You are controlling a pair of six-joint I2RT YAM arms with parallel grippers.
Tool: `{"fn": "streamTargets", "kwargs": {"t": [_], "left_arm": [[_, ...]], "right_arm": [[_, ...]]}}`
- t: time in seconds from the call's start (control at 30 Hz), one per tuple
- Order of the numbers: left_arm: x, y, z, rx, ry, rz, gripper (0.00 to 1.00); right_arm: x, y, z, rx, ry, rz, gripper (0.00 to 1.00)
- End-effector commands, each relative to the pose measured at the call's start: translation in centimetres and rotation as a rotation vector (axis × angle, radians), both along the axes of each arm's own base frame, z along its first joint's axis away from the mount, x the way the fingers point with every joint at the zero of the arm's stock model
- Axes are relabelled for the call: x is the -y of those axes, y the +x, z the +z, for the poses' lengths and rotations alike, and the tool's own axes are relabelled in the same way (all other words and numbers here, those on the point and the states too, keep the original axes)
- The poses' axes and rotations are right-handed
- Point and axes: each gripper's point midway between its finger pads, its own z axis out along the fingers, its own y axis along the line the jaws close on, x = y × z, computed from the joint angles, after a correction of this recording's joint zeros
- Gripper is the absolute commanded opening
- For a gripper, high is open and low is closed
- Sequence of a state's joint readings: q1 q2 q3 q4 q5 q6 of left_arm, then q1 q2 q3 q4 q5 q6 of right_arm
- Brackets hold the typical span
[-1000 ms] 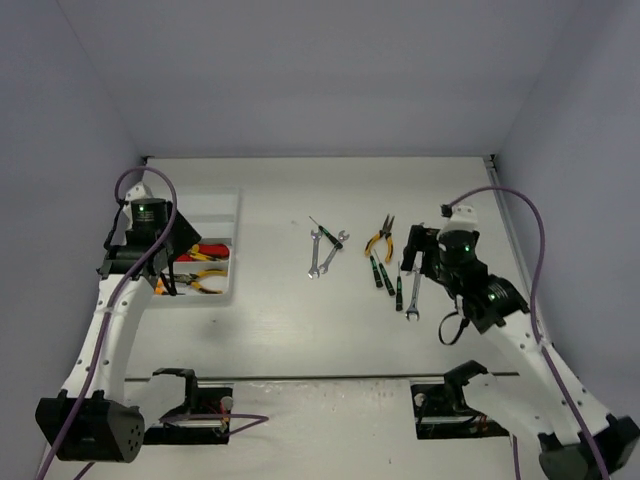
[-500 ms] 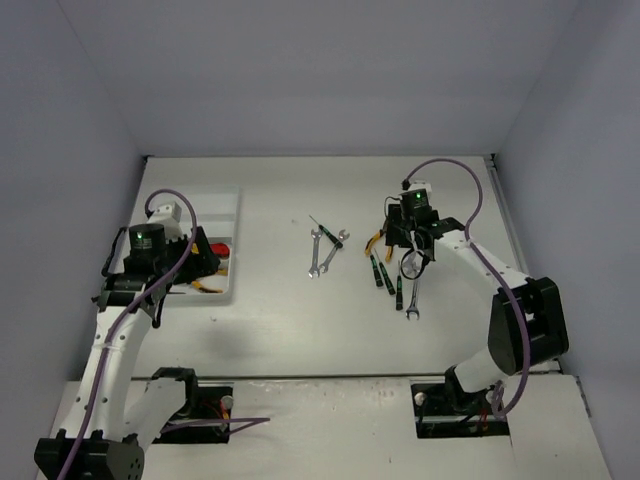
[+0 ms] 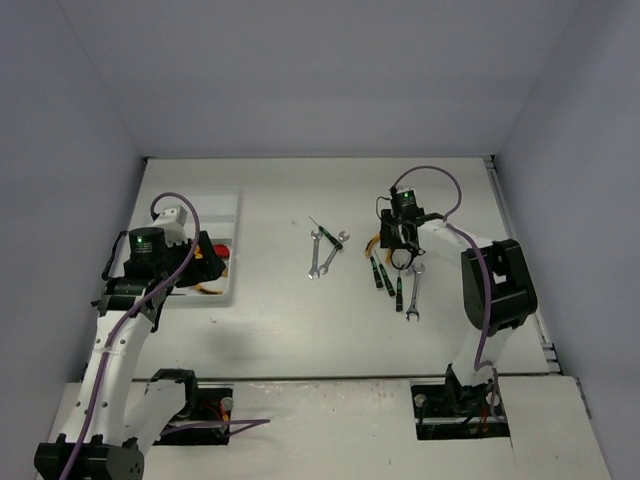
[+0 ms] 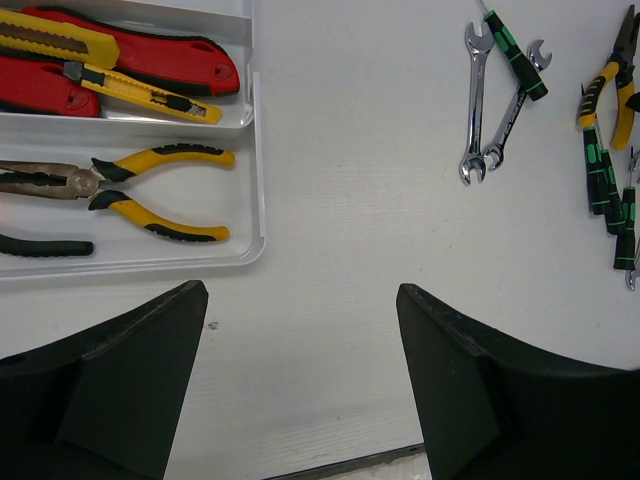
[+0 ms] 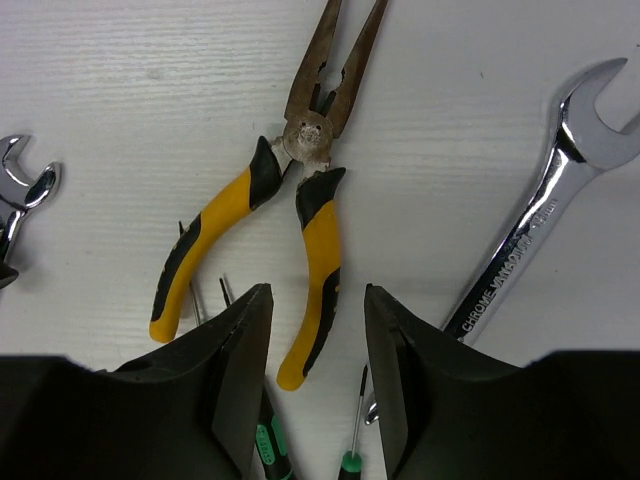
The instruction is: Sort the tools into containers
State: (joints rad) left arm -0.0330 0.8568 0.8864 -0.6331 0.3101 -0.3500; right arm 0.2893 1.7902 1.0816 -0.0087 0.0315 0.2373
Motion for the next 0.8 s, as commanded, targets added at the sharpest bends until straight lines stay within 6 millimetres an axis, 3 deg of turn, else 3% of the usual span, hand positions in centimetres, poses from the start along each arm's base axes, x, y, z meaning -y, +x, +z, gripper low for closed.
{"fn": "streamTargets", "kwargs": {"t": [0.0, 0.2, 0.37, 0.43, 0.6, 0.77], "left_arm": [[0.2, 0.9, 1.7, 0.082, -0.001, -0.022, 0.74], [0.3, 0.9, 1.5, 0.078, -0.003, -0.029, 0.74], [0.6, 0.9, 1.6, 0.078, -0.013, -0.048, 0.74], [0.8, 0.9, 1.5, 0.074, -0.02, -0.056, 0.74], [1.8, 0.7, 2.5, 0.098, -0.051, -0.095, 0.74], [5.0, 0.2, 4.0, 0.09, -0.138, -0.195, 0.74]], "right_arm": [[-0.4, 2.6, 1.1, 0.07, 0.008, -0.019, 0.37], [-0.2, 2.8, -0.1, 0.053, 0.0, -0.046, 0.23], [0.1, 3.0, 0.2, 0.065, -0.019, -0.045, 0.0], [0.2, 3.3, 0.9, 0.085, -0.027, -0.04, 0.0], [-0.6, 3.5, 4.6, 0.174, -0.054, 0.041, 0.0], [-2.9, 1.6, 11.8, 0.349, -0.034, 0.168, 0.0]]}}
